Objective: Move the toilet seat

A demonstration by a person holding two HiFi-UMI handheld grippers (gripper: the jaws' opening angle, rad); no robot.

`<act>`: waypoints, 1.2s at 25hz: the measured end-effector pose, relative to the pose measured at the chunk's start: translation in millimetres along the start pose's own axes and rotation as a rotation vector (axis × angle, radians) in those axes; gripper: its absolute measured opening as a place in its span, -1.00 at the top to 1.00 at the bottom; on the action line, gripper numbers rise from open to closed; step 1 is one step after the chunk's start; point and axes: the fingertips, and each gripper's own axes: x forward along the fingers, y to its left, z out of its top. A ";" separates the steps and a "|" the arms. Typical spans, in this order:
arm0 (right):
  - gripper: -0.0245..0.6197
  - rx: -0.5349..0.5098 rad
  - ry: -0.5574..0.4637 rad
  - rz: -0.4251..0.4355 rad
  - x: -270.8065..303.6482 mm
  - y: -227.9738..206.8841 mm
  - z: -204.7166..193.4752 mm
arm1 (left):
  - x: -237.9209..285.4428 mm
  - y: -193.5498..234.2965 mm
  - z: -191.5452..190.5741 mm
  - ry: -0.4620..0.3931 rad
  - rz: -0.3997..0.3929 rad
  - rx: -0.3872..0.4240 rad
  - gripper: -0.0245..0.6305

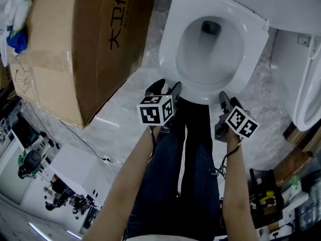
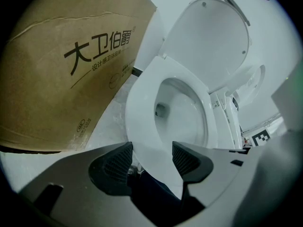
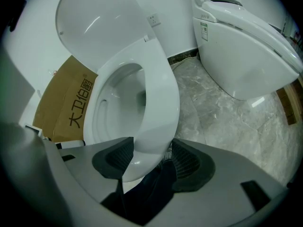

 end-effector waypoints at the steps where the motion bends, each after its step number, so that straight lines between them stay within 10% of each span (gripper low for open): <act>1: 0.12 0.001 -0.001 -0.003 0.2 0.0 0.0 | 0.2 0.6 0.0 0.001 0.000 -0.002 0.13; 30: 0.21 0.097 -0.043 0.005 -5.2 -0.6 3.0 | 13.1 0.5 -14.5 0.067 -0.030 0.055 0.12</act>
